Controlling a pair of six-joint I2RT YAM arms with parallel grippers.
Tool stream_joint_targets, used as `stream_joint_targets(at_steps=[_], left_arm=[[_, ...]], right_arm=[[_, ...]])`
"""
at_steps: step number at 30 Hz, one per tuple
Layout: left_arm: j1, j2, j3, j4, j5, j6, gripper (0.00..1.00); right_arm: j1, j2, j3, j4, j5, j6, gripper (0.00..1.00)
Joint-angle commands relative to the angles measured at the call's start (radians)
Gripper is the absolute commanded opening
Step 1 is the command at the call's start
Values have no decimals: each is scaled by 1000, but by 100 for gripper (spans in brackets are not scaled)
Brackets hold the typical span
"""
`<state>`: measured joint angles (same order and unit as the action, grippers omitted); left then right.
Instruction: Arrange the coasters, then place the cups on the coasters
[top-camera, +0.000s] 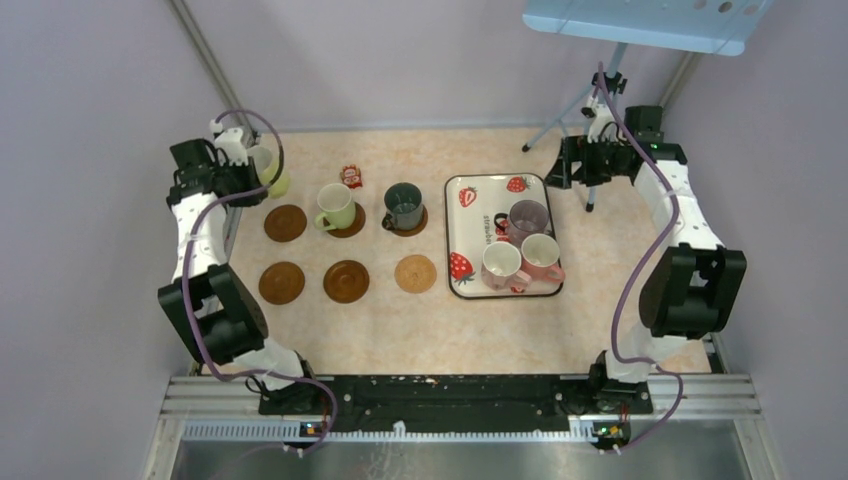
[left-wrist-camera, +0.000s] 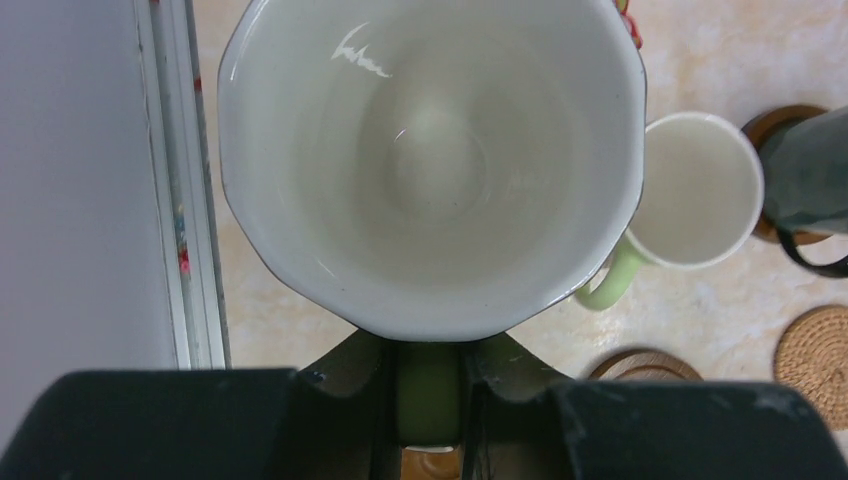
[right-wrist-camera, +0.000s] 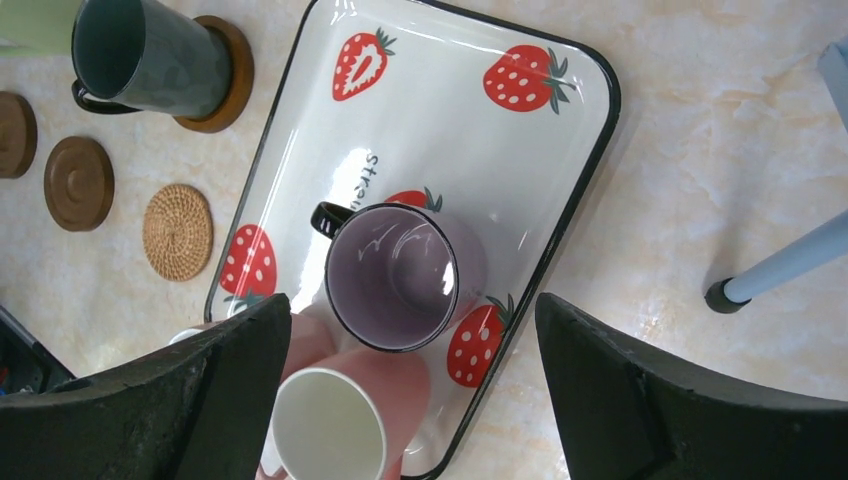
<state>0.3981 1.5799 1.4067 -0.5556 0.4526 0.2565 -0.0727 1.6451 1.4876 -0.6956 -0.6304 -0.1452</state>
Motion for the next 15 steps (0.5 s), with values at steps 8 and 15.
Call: stream_joint_targets(at_steps=[8,15], left_arm=[[38,-102,-166,144,14,206,0],[38,-39,-202,189,27,275,0]], right_arm=[[23,26,74,15,-13,3,90],[24,14,74,-7,3,-17,90]])
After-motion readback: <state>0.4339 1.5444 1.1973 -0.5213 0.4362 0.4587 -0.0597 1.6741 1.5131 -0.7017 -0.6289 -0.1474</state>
